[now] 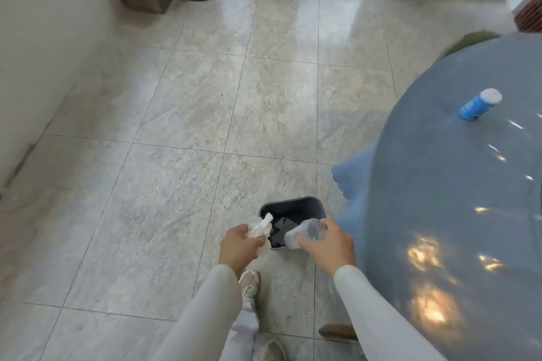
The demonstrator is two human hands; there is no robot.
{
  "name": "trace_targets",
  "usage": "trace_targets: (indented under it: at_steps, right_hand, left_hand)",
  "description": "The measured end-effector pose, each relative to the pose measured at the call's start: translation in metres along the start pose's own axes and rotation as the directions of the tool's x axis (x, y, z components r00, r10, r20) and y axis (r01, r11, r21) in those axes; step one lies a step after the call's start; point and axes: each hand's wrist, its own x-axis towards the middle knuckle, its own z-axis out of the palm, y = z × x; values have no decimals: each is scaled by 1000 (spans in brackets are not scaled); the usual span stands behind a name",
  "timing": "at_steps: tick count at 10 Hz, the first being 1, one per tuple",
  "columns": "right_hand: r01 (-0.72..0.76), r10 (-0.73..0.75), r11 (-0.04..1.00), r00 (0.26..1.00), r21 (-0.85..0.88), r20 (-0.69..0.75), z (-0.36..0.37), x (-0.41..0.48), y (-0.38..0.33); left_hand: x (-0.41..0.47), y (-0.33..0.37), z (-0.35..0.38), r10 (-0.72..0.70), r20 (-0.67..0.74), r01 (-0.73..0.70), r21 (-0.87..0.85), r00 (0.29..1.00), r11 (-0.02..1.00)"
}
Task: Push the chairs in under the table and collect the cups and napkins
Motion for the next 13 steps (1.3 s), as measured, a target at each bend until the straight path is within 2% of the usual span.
trace_targets:
  at_steps: [2,3,5,7,8,10,11,12,13]
  right_hand:
    - [-152,151,988,988,16,29,63,116,26]
    - [-218,218,976,976,9,27,100,181,59]
    - [-260,262,965,964,-43,49,178,307,130]
    - [-328,338,936,939,-128,66,248,390,186]
    - [-296,313,938,947,-180,75,268,415,201]
    - [-253,295,909,952,-331,85,278,420,202]
    - [-248,293,909,952,-335,91,260,390,183]
    - [-190,229,929,969,-317,88,230,357,149]
    - [-117,144,939,988,-324,62,183,310,100]
  left_hand:
    - [129,-27,50,-63,54,49,238,997,970]
    - [199,-60,96,-67,75,38,339,995,940]
    - [335,-144,197,-49,93,-7,528,994,849]
    - [434,-225,250,-112,99,34,580,989,814]
    - [461,-248,261,-134,127,34,589,983,808]
    - [467,-268,254,-77,179,-54,632,981,773]
    - [437,-247,229,-65,210,-85,631,976,771]
    - [396,-208,192,-9,222,-148,677,975,721]
    - [340,-153,147,46,162,-147,696,986,703]
